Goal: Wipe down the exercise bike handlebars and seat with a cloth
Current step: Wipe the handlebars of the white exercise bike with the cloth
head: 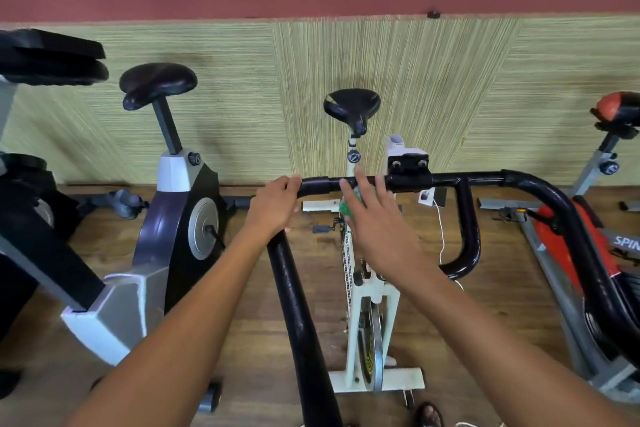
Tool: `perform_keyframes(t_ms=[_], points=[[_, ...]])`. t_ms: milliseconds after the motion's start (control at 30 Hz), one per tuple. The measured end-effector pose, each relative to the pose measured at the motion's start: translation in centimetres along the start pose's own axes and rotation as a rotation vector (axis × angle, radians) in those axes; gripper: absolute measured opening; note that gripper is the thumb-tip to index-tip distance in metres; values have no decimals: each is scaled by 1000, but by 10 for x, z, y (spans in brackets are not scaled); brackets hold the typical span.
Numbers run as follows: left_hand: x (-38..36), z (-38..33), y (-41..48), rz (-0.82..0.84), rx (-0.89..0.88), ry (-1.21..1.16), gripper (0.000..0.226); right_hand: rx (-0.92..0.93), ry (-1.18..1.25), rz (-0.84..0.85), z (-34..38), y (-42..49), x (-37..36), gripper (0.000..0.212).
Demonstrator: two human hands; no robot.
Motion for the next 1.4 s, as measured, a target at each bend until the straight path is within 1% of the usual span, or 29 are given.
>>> perform_keyframes(t_ms=[67,100,200,300,333,367,433,500,533,567,600,633,700,733,767,867,900,933,1067,1133,1200,1267,1300,1333,1400], points=[[0,0,-3,-16,-19,41,46,-3,4,14,4,26,-1,75],[0,0,-3,-24,-25,59,46,-6,3,5,4,30,-2,75],[-1,3,-2,-27,-26,77,46,47,2,-56,-1,-2,-5,71],[-1,4,3,-19,0,73,49,63,101,-78,-10,-43,-3,79],[-1,3,3,-27,9,118,49,71,128,-75,-14,-48,-1,82],[-1,1,1,-51,21,211,49,66,200,-83,-16,-48,3,82],[0,-1,-6,-174,30,427,49,-37,534,-126,-21,-42,17,77],[0,-4,-13,-334,-5,535,43,-200,842,-193,-29,-39,33,64],[-1,-10,-15,-404,-63,532,37,-286,970,-212,-34,-39,42,55],[-2,-18,-19,-442,-141,481,33,-364,1123,-217,-37,-40,50,44],[-4,-30,-24,-439,-231,380,28,-438,1297,-208,-40,-40,57,36],[-8,-47,-30,-398,-312,246,24,-498,1476,-199,-44,-40,65,30],[-18,-86,-45,-221,-391,-37,18,-569,1727,-201,-52,-38,79,24],[-26,-104,-48,-108,-376,-160,20,-583,1811,-206,-57,-37,87,23],[-33,-119,-49,22,-335,-281,28,-593,1889,-209,-60,-35,95,22],[-56,-161,-43,393,-156,-644,59,-589,2045,-212,-70,-29,120,15],[-63,-175,-43,476,-135,-772,62,-579,2080,-213,-74,-27,128,12],[-67,-186,-43,523,-127,-895,60,-575,2107,-220,-75,-24,134,12],[-88,-239,-43,631,-60,-1251,37,-499,2107,-288,-90,-18,165,16],[-99,-258,-40,650,-25,-1314,36,-464,2062,-274,-104,-22,178,21],[-105,-269,-34,635,-55,-1268,33,-443,1880,-255,-125,-28,187,30],[-109,-274,-28,564,-121,-1180,29,-445,1595,-237,-154,-39,189,36],[-111,-274,-22,471,-176,-1088,28,-454,1462,-230,-170,-46,187,36],[-113,-273,-14,335,-250,-935,25,-469,1339,-242,-186,-52,183,34],[-120,-266,-1,42,-481,-426,15,-487,1040,-290,-221,-60,167,32]])
Point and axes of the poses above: each hand's wrist, its own y-axis towards the middle knuckle, its own x-axis out of the back of the hand, z = x × y, the point moved 1 cm from there along y, towards the middle knuckle, and after that the axes turned 10 degrees about y, right-handed, at the moved point
